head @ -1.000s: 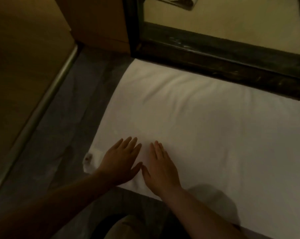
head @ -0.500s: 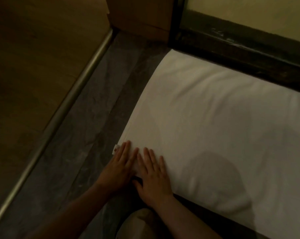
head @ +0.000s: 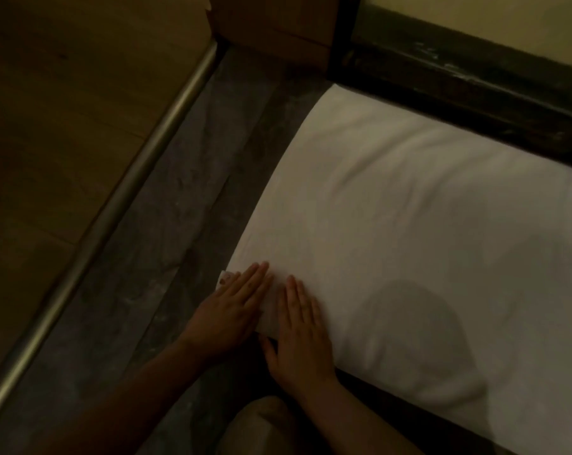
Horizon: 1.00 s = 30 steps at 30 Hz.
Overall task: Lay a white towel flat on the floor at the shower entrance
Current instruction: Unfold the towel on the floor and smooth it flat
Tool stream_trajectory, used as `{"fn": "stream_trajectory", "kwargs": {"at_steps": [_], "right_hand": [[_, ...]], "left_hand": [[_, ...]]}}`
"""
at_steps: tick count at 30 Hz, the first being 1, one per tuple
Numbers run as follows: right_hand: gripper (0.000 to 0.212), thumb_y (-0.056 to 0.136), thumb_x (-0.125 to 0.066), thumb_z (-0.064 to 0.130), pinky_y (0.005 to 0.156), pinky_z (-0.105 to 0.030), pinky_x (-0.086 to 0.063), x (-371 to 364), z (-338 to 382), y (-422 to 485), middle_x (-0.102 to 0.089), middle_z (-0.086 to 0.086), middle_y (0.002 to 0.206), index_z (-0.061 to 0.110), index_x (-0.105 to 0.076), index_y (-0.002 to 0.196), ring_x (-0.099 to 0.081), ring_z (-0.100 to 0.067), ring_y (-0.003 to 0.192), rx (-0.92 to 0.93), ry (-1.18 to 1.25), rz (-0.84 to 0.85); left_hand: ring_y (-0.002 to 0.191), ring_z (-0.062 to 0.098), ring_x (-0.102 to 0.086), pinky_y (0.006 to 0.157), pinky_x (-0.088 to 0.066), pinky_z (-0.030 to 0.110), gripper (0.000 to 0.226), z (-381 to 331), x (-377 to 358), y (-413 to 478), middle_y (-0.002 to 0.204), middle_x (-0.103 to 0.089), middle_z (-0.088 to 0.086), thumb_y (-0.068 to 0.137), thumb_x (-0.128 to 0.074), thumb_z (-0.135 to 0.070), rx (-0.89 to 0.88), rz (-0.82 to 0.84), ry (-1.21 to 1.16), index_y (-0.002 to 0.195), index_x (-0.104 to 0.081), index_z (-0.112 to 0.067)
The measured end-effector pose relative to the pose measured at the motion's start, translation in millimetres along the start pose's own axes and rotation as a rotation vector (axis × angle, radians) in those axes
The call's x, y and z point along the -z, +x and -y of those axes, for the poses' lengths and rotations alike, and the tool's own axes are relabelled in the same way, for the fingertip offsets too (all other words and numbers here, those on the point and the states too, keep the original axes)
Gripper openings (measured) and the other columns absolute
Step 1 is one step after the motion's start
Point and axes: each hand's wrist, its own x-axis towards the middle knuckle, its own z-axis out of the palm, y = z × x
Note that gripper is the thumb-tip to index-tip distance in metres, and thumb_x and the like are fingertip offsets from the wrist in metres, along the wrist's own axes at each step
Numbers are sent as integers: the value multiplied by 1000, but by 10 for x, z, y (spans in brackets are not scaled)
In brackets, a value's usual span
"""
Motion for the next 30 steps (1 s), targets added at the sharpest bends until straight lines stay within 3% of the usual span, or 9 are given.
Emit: {"fn": "stream_trajectory", "kwargs": {"at_steps": [4,8,10,13,16,20,24,27,30], "right_hand": [[85,92,-29,56,111,-43,20,0,-76,5,31,-7,150,17,28,141,30,-24,138,-10,-19,6],[92,90,-35,57,110,-45,22,-54,-45,-53,34,-10,149,13,29,141,32,-25,137,37,-53,46],[93,90,-37,55,112,-45,20,-38,-10,-67,34,-11,149,12,24,143,31,-26,138,34,-41,56],[80,92,-38,47,117,-41,7,81,19,-54,17,-9,157,12,5,150,16,-23,144,50,86,40],[70,94,-38,38,118,-36,-3,271,-155,-131,3,-5,159,15,-3,151,5,-19,146,-6,166,-73],[67,96,-38,35,115,-30,3,415,-736,-514,1,-9,159,10,-7,150,3,-21,146,-175,81,-189],[63,90,-54,27,111,-43,-26,417,-1273,-1048,-26,-20,152,-2,-34,142,-25,-36,140,-381,55,-284],[65,95,-28,43,113,-40,-22,281,-1555,-1389,-9,-17,155,4,-25,146,-15,-36,143,-402,60,-189],[77,89,-27,60,115,-45,-9,121,-1663,-1570,18,-14,153,23,4,148,11,-37,143,-379,26,-21]], "left_hand": [[135,29,-29,106,-23,50,58,-9,-81,184,148,-26,11,91,-48,-33,-21,54,-33,142,-32,-9],[129,30,-42,98,-37,52,63,87,-113,6,143,-40,15,87,-33,-43,17,117,63,138,-39,-7],[132,31,-38,102,-34,52,63,88,-119,-44,146,-36,15,88,-33,-44,17,124,81,140,-34,-8],[142,27,-20,114,-8,42,66,-1,-40,22,154,-13,8,92,-40,-47,80,115,20,147,-20,-16],[133,28,-40,109,-25,42,64,-235,144,157,148,-35,10,85,-59,-44,86,43,-16,140,-42,-15],[144,19,-11,115,-7,32,62,-729,130,431,158,-7,2,95,-38,-43,-101,51,-124,149,-18,-21],[145,21,-7,116,-5,33,60,-1354,16,686,158,-7,4,95,-38,-34,-338,79,-142,149,-19,-17],[144,27,-13,114,-15,42,60,-1706,-71,783,157,-13,8,94,-41,-34,-556,105,-10,148,-23,-15],[141,29,-22,111,-26,45,64,-1795,-133,784,155,-21,8,90,-45,-44,-655,165,82,147,-26,-22]]}}
